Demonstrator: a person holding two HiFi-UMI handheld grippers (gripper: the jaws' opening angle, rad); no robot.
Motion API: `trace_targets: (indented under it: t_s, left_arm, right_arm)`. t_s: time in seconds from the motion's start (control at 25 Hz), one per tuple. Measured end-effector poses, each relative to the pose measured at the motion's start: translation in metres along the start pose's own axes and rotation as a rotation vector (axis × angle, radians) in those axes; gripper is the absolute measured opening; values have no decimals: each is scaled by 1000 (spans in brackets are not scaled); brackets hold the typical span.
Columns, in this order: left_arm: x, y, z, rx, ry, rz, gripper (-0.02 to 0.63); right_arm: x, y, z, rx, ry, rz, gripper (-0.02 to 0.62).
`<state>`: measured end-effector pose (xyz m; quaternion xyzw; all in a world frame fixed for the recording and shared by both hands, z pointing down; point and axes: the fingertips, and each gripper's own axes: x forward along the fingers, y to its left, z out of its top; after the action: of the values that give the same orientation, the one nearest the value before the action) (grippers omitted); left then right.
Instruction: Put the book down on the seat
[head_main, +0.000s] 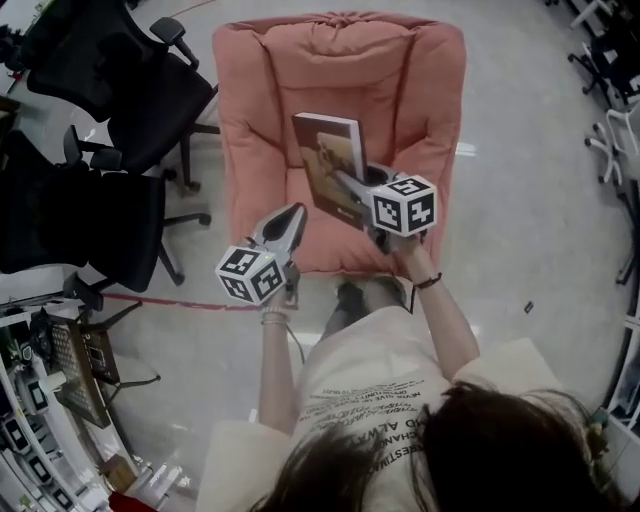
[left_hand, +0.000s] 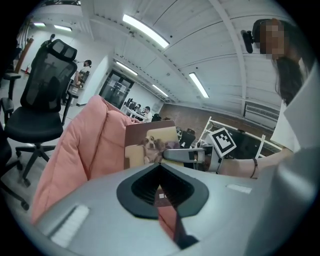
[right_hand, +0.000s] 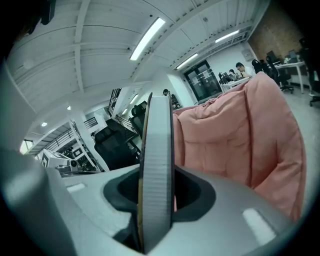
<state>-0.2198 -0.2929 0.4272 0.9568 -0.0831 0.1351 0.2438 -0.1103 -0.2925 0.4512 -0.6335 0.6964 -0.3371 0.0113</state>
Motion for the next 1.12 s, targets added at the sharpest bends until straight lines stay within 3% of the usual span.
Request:
trace_targets:
  t_s: [0.24, 0.8, 1.12]
  left_arm:
    - [39, 16, -6, -23, 40, -31, -9]
    - [124, 59, -73, -90, 138, -105, -9]
    - [183, 112, -121, -88, 164, -124, -9]
  right_arm:
    - [26, -41, 0, 22, 30, -20, 144]
    - [82, -139, -52, 97, 84, -46, 144]
    - [132, -209, -92, 113, 90, -34, 144]
